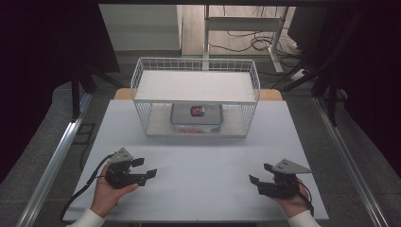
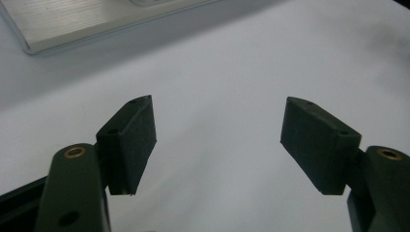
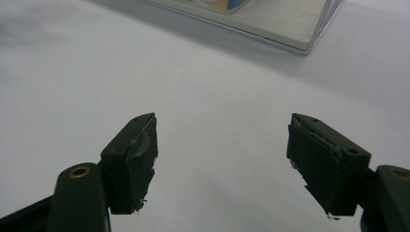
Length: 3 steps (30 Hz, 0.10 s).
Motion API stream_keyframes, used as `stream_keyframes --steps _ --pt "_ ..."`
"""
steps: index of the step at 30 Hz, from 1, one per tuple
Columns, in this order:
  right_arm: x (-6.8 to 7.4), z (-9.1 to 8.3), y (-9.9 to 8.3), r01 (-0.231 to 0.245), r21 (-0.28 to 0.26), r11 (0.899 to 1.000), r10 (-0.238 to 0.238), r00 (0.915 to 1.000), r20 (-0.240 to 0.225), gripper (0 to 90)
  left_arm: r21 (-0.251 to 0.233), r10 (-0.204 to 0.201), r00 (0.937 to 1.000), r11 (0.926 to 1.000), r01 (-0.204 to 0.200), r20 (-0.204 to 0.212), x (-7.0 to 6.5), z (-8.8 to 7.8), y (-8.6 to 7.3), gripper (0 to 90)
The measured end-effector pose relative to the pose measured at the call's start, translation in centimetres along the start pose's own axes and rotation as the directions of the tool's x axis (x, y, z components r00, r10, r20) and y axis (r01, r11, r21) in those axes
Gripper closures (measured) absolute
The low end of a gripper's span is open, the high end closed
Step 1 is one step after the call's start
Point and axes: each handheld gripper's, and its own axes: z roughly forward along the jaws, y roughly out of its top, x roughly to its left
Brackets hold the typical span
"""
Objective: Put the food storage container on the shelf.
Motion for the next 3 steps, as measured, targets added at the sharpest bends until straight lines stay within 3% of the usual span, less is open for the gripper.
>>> stream_keyframes --steps 3 --pt "0.09 -0.12 0.09 -0.002 -0.015 1.0 0.002 1.0 0.001 23.7 0.005 0.003 1.0 1.0 -0.003 0.0 0.07 0.16 0.0 28.0"
